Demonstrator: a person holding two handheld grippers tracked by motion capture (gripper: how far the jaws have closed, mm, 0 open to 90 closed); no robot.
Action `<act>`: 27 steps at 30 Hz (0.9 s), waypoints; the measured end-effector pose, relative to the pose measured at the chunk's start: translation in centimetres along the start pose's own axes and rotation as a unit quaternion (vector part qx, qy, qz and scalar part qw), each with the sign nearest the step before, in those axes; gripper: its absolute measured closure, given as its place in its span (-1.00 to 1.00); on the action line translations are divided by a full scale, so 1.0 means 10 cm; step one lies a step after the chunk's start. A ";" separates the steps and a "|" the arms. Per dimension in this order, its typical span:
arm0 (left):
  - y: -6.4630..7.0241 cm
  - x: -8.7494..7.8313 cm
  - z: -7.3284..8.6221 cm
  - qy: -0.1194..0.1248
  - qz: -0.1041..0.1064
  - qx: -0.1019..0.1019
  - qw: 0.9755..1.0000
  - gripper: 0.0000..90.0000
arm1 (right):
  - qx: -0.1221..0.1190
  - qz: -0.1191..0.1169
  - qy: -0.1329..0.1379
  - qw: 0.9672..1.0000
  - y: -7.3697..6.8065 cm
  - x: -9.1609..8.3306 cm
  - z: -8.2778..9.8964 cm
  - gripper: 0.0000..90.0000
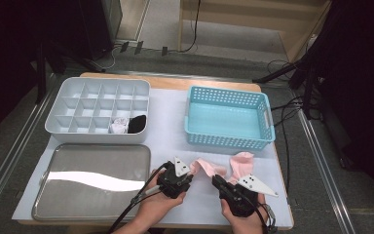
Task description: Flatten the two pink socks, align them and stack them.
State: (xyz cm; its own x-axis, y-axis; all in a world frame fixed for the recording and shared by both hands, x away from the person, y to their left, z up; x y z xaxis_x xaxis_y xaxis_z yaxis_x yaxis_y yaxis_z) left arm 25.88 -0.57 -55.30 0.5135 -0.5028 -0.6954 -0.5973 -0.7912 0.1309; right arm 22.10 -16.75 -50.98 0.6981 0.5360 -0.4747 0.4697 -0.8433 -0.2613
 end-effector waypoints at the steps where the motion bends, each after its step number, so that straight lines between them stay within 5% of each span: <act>1: -0.02 -0.03 0.00 0.002 0.009 -0.003 1.000 0.79 | 0.001 0.000 0.002 1.000 0.00 -0.01 0.00 0.89; 6: -0.13 -0.27 0.03 -0.003 0.071 -0.009 0.997 0.92 | 0.007 -0.009 0.006 1.000 -0.03 -0.11 0.00 0.89; 12: -0.23 -0.47 0.25 -0.077 0.154 0.023 0.985 0.80 | 0.040 -0.029 -0.021 0.999 -0.10 -0.23 0.11 0.89; 16: -0.40 -0.45 0.18 -0.045 0.103 0.003 0.994 0.33 | 0.053 -0.019 -0.029 0.998 0.01 -0.08 0.08 0.81; 19: -0.49 -0.41 0.13 -0.025 0.059 0.002 0.998 0.27 | 0.052 -0.004 -0.021 0.998 0.09 0.08 0.01 0.74; 24: -0.62 -0.34 0.08 0.000 0.004 -0.021 1.000 0.17 | 0.023 0.041 -0.004 0.999 0.25 0.39 -0.13 0.60; 27: -0.66 -0.36 0.06 0.017 -0.003 -0.030 0.999 0.16 | 0.005 0.067 0.021 0.998 0.33 0.48 -0.22 0.47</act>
State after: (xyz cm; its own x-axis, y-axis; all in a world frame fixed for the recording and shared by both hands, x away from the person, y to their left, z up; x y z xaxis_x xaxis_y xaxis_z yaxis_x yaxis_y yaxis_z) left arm 27.61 6.68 -54.13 0.5386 -0.5091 -0.6713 -0.5571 -0.8129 0.1696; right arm 28.18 -16.93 -52.28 0.7763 0.4195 -0.4706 0.3654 -0.9077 -0.2064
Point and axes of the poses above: each handheld gripper's, and its own axes: x roughly forward along the jaws, z roughly out of its underside, y roughly to its right, the point moved 5 cm from there along x, roughly forward along the jaws, and after that the axes turned 2 degrees about -x, right-handed, at the moved point
